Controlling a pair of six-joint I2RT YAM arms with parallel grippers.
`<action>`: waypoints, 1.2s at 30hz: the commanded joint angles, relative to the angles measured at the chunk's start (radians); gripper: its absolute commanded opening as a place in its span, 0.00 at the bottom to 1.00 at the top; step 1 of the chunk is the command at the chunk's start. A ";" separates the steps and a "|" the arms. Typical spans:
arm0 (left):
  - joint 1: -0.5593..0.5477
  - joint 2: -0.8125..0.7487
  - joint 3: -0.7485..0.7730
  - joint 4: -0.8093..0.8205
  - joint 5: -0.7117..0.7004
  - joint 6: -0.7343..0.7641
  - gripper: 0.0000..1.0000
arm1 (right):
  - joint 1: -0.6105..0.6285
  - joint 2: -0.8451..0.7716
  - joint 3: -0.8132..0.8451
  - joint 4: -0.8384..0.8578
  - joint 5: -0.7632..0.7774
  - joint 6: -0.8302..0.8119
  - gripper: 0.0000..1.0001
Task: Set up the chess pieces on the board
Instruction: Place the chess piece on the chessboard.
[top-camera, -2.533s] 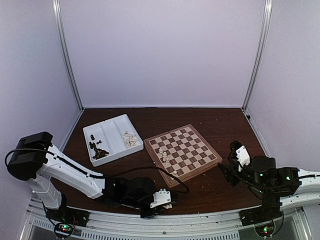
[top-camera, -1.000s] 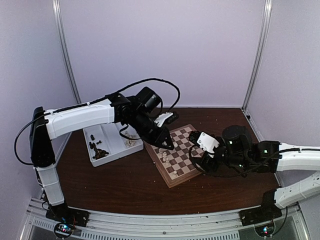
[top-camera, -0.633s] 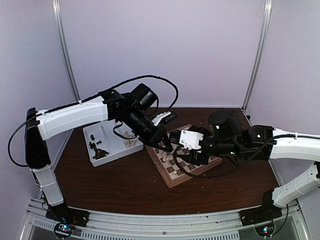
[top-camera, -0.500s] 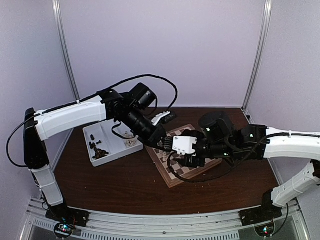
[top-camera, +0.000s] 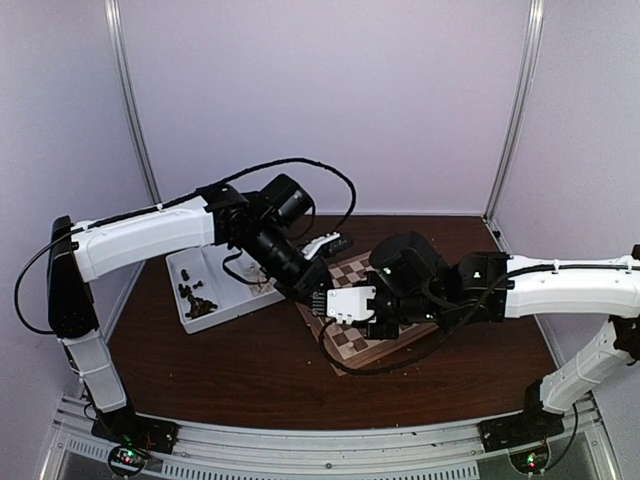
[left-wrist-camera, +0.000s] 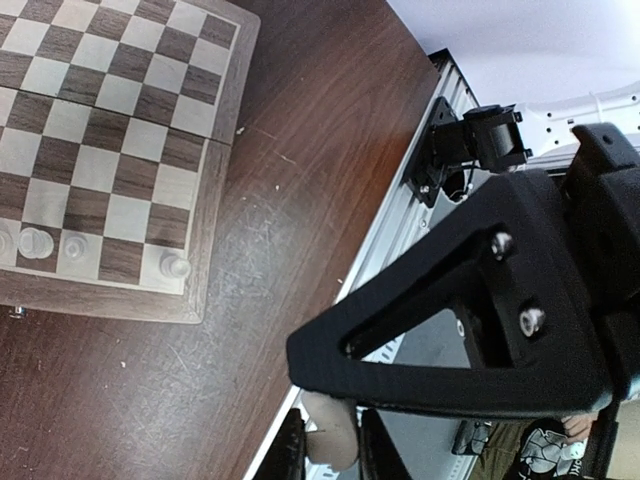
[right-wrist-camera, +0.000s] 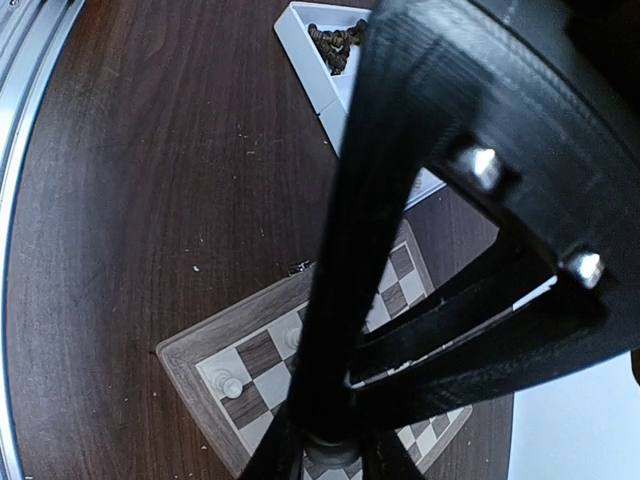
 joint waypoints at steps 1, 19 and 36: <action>0.000 -0.030 -0.006 0.019 0.018 0.000 0.00 | 0.007 -0.003 0.014 0.015 0.026 0.012 0.15; 0.002 -0.276 -0.232 0.175 -0.261 -0.040 0.54 | -0.058 -0.168 -0.276 0.278 0.020 0.235 0.00; 0.002 -0.798 -0.866 0.768 -0.658 -0.273 0.98 | -0.120 -0.290 -0.534 0.575 -0.196 0.651 0.00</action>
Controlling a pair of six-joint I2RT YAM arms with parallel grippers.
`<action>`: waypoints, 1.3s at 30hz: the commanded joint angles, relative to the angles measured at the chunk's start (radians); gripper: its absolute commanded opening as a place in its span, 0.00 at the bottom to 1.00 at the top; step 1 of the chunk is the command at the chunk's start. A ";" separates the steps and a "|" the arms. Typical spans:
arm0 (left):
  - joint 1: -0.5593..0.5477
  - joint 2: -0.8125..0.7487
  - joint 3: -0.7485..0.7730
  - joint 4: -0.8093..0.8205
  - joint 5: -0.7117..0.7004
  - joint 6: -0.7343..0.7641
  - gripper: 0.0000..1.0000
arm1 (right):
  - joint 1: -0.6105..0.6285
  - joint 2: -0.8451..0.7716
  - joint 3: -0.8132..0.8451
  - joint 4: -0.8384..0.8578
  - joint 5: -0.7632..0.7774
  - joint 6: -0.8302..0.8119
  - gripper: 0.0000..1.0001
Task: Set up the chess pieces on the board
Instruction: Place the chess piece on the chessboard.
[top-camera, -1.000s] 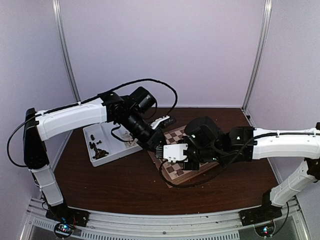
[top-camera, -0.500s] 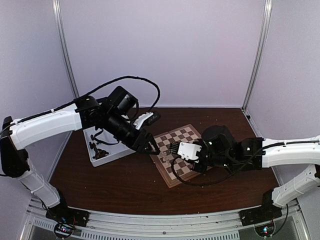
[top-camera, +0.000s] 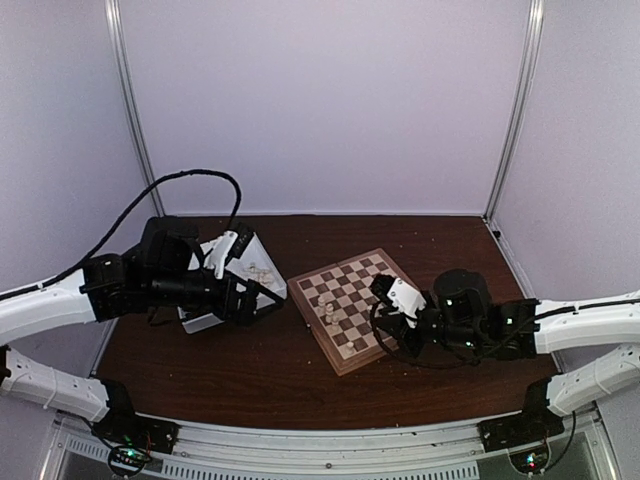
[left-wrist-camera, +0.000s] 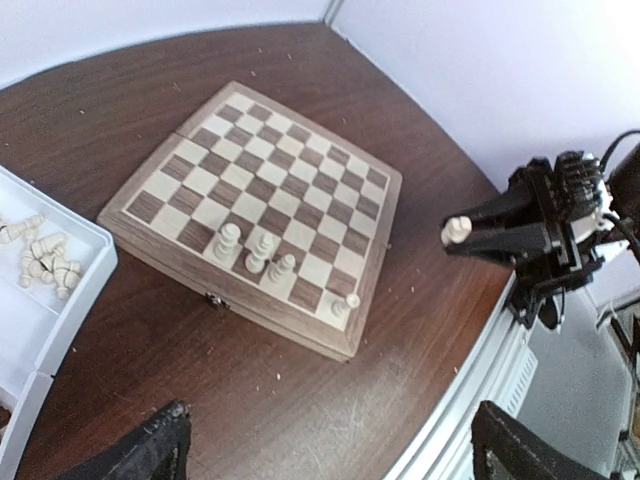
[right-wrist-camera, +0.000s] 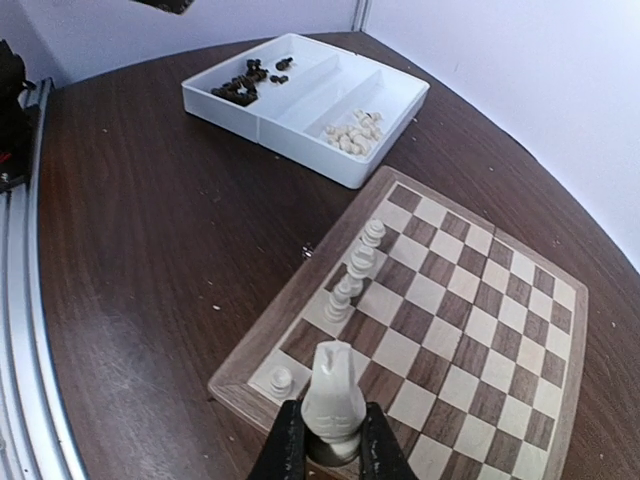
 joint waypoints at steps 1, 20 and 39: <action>0.002 -0.119 -0.197 0.345 -0.174 -0.147 0.98 | -0.002 -0.012 0.001 0.122 -0.138 0.156 0.00; -0.094 0.127 -0.195 0.913 0.219 0.076 0.75 | 0.050 0.065 0.098 0.233 -0.373 0.359 0.00; -0.107 0.206 -0.078 0.718 0.314 0.112 0.49 | 0.056 0.054 0.139 0.192 -0.417 0.327 0.00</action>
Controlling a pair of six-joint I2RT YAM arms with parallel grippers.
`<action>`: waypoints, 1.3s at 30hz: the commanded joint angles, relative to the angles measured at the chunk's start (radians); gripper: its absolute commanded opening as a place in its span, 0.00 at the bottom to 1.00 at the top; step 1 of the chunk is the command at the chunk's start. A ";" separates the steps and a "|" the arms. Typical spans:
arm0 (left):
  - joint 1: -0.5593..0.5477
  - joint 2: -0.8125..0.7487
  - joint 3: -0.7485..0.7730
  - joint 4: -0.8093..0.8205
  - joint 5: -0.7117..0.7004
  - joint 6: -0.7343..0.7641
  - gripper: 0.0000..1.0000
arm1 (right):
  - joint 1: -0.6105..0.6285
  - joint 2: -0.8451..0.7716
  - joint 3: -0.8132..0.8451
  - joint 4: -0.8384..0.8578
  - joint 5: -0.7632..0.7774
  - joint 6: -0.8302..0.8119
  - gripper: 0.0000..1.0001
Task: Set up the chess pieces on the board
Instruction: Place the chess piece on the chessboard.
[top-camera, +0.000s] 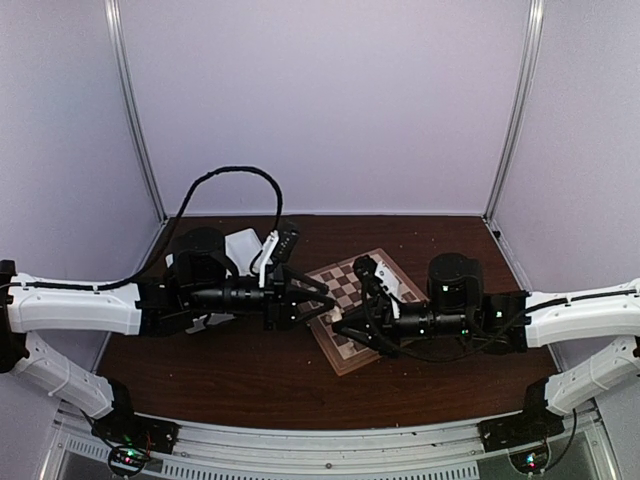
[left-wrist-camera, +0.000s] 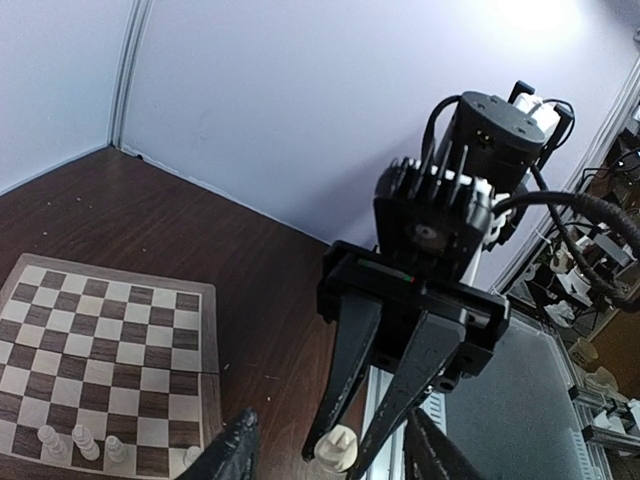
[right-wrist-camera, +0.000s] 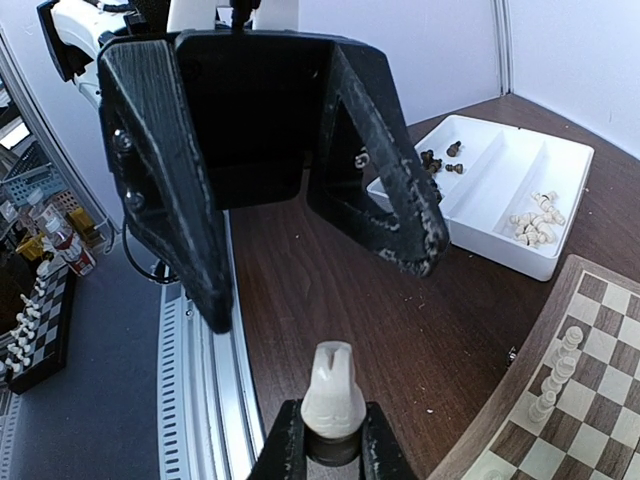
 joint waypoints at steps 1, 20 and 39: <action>-0.006 -0.001 0.034 -0.043 0.044 0.029 0.48 | 0.006 -0.029 0.024 0.018 -0.020 -0.002 0.00; -0.007 0.022 0.068 -0.117 0.121 0.050 0.30 | 0.006 0.041 0.080 -0.002 -0.087 -0.001 0.00; -0.007 0.001 0.063 -0.152 0.130 0.083 0.00 | 0.006 0.033 0.055 0.007 -0.062 0.003 0.13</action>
